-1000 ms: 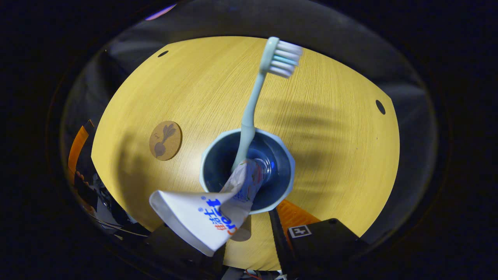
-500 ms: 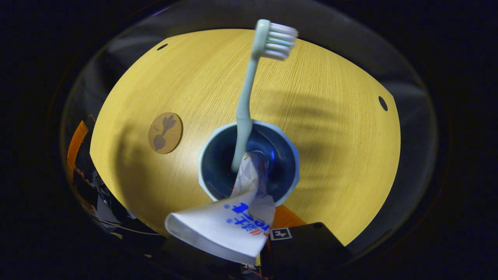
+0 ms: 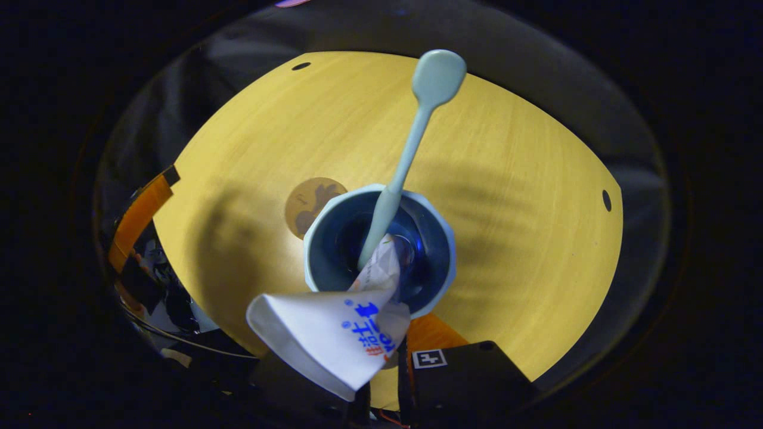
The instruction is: Put the toothbrush and toothpaste on the desktop into the cup, then pick up the cup and place it on the coaster on the desktop.
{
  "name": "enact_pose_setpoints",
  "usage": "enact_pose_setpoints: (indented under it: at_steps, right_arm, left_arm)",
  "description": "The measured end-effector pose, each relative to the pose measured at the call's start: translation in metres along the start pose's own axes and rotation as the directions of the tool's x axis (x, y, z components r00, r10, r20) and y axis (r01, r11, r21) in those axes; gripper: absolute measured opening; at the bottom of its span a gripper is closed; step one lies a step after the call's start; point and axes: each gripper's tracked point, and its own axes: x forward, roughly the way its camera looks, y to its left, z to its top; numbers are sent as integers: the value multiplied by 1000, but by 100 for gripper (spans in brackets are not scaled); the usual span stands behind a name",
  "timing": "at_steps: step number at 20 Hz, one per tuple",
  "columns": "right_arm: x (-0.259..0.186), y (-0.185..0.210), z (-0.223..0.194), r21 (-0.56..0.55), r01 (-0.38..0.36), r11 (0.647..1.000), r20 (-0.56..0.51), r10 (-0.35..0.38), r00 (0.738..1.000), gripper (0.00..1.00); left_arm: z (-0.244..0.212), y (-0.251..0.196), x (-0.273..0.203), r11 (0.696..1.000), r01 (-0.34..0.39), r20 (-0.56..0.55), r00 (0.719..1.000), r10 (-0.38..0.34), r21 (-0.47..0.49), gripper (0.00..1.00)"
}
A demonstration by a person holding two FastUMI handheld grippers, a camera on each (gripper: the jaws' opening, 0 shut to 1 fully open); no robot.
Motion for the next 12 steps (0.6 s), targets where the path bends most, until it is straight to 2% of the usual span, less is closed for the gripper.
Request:
enact_pose_setpoints:
  at_steps: [6,12]
  right_arm:
    - [2,31,25,-73,-17,997,8,18,1000,24]
    - [7,39,35,-129,-2,992,0,2,1000,24]
  left_arm:
    - [-5,25,-9,999,-40,-13,999,40,-12,95]
    - [-6,48,-24,993,-100,-7,995,100,-56,95]
